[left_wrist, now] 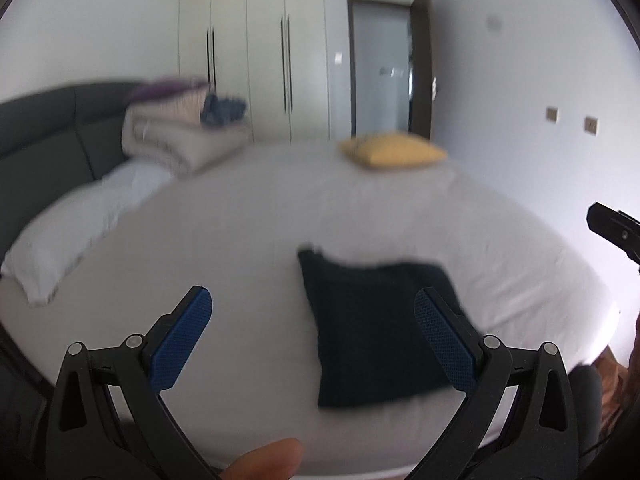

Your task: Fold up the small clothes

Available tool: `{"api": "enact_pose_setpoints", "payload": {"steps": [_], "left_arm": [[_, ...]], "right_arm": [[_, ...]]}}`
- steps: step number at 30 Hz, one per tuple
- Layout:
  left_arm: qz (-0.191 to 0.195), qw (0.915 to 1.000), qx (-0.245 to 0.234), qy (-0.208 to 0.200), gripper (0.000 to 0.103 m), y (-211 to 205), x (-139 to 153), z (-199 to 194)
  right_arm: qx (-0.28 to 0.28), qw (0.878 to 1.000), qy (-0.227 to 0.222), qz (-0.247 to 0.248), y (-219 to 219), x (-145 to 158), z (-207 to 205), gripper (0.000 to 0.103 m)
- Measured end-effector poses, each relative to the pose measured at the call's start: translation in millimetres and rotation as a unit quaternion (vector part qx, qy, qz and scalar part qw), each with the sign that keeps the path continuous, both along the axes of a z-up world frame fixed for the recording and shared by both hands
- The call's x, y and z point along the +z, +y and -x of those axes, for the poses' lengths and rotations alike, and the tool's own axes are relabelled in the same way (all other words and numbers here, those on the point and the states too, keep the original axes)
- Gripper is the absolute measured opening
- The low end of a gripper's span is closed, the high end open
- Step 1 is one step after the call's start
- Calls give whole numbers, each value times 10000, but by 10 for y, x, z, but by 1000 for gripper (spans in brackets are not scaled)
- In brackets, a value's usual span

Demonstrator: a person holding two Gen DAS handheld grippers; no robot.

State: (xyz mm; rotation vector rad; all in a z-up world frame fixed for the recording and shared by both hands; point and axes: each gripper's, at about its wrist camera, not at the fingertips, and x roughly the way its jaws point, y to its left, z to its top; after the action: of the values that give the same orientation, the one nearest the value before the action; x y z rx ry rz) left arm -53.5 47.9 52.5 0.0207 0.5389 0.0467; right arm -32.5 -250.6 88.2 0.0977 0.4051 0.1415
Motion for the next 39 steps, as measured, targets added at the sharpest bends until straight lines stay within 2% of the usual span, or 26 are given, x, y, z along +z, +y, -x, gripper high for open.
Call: {"api": "enact_pose_setpoints", "payload": {"steps": [2, 6, 13, 18, 25, 39], "left_arm": [[154, 9989, -49, 429, 103, 15, -205, -96], [197, 9962, -78, 846, 103, -8, -650, -264], [237, 9922, 63, 1219, 103, 45, -1010, -557], [266, 9920, 113, 1233, 103, 75, -1044, -565], [289, 9914, 128, 1271, 103, 72, -1013, -538], [327, 9906, 177, 1316, 103, 100, -1014, -574]], "right_arm": [[-49, 9995, 325, -25, 25, -169, -48, 103], [-55, 9968, 794, -106, 75, -450, -90, 103], [-152, 9913, 1302, 133, 144, -773, -184, 103], [-83, 9860, 1659, 125, 158, -910, -234, 103], [72, 9841, 1720, 442, 290, -977, -221, 103], [89, 9824, 1815, 441, 288, -1008, -231, 103]]}}
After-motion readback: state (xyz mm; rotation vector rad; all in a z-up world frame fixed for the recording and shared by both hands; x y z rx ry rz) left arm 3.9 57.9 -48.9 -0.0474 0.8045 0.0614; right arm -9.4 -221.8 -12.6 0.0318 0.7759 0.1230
